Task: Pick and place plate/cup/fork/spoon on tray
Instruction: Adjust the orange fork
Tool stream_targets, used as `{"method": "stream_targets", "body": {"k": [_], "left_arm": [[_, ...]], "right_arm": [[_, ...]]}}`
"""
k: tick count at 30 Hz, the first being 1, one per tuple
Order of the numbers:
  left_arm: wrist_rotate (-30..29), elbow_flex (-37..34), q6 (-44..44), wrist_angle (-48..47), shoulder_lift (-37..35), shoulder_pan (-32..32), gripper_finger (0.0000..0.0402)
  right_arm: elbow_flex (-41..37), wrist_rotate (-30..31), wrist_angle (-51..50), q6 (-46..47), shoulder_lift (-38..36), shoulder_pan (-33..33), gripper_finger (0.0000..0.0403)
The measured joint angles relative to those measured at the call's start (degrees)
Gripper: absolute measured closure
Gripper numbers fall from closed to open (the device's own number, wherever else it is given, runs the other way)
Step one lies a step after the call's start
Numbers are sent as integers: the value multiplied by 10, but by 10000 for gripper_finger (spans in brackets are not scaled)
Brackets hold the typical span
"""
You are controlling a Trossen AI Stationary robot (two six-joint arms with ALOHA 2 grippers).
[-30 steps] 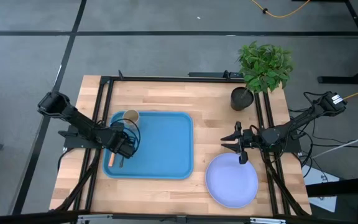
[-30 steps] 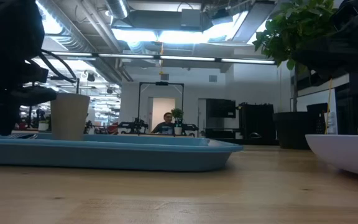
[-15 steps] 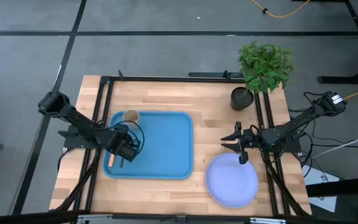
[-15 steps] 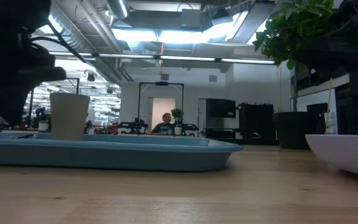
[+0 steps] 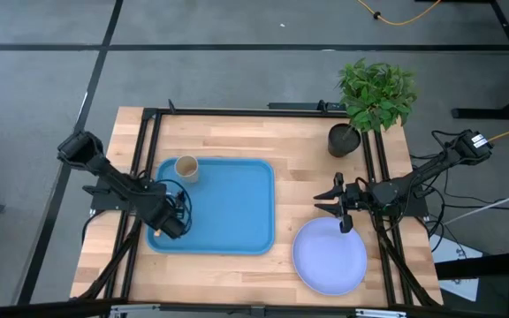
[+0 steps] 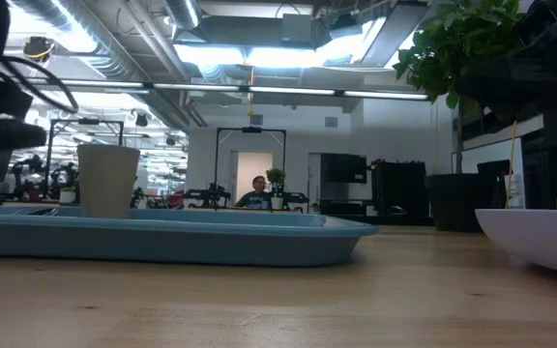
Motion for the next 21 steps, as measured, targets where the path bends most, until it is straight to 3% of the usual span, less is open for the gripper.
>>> {"method": "stream_targets", "body": {"k": [10, 21], "left_arm": [[-2, 0, -3, 34, 92, -10, 402], [1, 1, 12, 66, 110, -10, 402]], "right_arm": [[0, 0, 0, 2, 0, 0, 288], [0, 0, 3, 2, 0, 0, 288]]}}
